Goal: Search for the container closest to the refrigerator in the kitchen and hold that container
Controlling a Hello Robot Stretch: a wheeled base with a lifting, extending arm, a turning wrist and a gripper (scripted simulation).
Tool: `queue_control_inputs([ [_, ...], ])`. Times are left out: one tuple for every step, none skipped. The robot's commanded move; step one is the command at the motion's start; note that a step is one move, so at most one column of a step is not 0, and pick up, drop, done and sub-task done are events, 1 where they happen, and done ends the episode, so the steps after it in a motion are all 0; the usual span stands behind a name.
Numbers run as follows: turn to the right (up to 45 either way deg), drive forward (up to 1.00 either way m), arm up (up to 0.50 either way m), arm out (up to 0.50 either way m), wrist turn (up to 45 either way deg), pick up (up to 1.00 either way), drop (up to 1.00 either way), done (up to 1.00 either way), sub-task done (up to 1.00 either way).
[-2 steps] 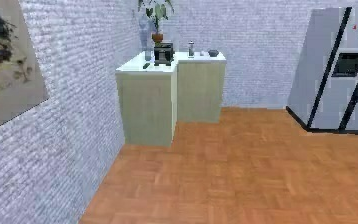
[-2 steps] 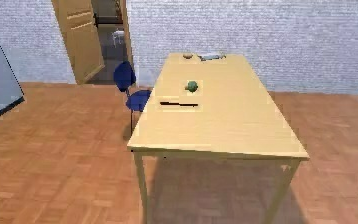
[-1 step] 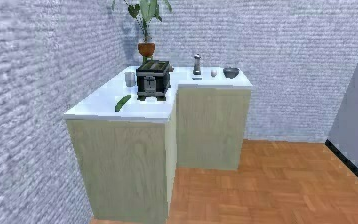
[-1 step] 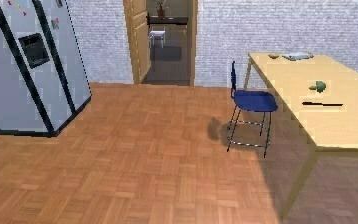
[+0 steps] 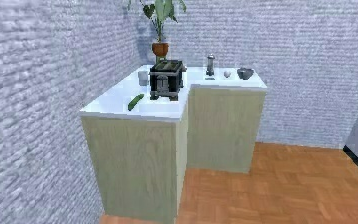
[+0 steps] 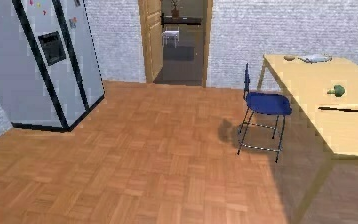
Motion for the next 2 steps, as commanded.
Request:
queue_control_inputs([
  [0.0,0.40,0.00,0.00,0.0,0.00,0.00,0.00,0.00],
  [45.0,0.00,0.00,0.00,0.0,0.00,0.00,0.00,0.00],
])
